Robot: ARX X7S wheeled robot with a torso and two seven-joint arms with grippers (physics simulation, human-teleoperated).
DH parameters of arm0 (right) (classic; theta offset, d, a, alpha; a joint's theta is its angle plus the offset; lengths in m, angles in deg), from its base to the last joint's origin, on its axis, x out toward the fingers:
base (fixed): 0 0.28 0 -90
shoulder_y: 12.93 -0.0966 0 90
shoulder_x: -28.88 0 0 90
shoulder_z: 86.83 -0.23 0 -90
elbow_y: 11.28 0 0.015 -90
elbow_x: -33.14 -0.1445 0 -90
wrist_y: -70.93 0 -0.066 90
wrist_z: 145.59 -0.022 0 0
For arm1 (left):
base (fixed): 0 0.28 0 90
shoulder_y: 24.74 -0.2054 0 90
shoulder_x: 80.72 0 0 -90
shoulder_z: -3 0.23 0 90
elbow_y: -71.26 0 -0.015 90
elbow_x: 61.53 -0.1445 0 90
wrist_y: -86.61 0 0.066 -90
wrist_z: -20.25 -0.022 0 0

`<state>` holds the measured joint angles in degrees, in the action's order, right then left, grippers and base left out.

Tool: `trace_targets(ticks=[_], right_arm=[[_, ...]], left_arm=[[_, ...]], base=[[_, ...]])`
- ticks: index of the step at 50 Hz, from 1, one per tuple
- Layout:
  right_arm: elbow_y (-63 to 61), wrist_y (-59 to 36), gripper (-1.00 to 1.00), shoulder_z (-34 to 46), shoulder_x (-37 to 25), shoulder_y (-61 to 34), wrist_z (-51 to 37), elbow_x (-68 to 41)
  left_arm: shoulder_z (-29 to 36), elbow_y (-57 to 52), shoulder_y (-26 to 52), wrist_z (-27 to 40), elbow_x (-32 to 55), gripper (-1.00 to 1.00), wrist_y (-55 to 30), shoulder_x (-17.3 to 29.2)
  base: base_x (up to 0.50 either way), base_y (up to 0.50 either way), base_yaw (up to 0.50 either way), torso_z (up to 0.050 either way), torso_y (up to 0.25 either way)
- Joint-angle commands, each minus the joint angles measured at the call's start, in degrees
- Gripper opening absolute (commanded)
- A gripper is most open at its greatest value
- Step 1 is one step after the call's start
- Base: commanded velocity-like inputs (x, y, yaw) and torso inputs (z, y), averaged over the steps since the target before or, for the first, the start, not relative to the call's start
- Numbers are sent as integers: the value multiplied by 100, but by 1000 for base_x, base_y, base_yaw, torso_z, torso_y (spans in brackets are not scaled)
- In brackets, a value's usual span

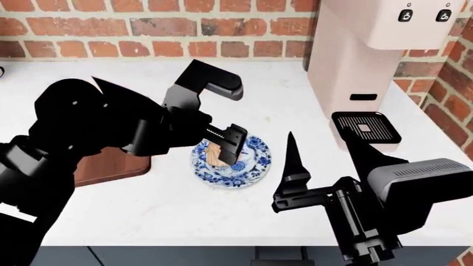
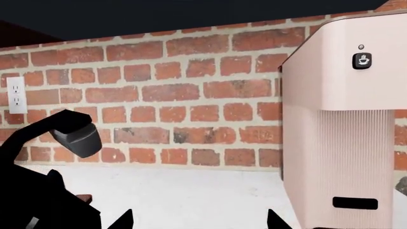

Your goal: Pick the scallop from the plate and place it on the cutting board. Then pick the condiment bottle from the cabinet and place it next to the cutting board.

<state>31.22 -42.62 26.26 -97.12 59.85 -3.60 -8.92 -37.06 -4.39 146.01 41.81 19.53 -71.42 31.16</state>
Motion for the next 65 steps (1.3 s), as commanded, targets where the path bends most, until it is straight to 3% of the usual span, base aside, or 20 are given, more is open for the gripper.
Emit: trace_targets(ticks=[1, 65], right_arm=[[23, -6, 100, 18, 0, -19, 1, -18], [61, -15, 100, 73, -30, -62, -66, -79]], left_arm=[[131, 140, -122, -150, -164, 100, 160, -96], [671, 590, -499, -582, -711, 100, 583, -276]], base=[[0, 0, 0, 0, 0], [0, 0, 0, 0, 0]])
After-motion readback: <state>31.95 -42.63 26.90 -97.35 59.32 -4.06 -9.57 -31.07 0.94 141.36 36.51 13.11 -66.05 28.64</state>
